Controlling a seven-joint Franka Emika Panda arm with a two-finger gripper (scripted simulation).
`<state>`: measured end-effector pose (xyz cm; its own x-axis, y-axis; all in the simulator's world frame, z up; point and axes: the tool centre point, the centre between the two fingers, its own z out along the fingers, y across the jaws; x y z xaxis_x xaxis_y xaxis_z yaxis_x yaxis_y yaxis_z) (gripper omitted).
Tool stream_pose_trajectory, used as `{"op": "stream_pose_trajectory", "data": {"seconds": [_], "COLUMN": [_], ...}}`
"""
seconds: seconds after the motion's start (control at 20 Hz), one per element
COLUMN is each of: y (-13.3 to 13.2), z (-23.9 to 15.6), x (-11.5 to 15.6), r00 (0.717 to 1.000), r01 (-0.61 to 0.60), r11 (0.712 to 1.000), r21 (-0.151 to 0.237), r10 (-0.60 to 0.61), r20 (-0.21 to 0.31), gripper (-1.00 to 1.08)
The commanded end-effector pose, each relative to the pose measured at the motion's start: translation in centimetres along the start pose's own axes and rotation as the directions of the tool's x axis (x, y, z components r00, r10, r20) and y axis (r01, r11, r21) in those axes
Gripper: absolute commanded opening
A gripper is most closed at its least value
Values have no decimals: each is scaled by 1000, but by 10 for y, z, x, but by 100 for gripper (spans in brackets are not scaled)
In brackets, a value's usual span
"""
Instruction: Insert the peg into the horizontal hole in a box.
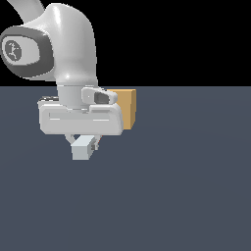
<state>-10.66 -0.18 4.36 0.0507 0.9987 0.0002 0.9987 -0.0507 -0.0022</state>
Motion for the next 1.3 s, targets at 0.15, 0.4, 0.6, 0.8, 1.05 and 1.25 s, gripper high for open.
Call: {"op": "stream_pose_trajectory", "data": {"seconds": [0.15,0.4,0.6,0.8,1.05,1.25], "y": [-3,-4,-3,-1,0,1], "z": [-6,-9,-11,-13,-13,-13], "x": [43,76,95,108,115,115], "r00": [998,995,991,989,987,987], "r01": [-60,-105,-131,-149,-159,-159], "r11": [998,995,991,989,987,987], "r21": [-2,-2,-2,-2,-2,-2], "r10": [60,105,131,149,159,159], "r20": [0,0,0,0,0,0], "gripper": [-100,-100,-100,-100,-100,-100]}}
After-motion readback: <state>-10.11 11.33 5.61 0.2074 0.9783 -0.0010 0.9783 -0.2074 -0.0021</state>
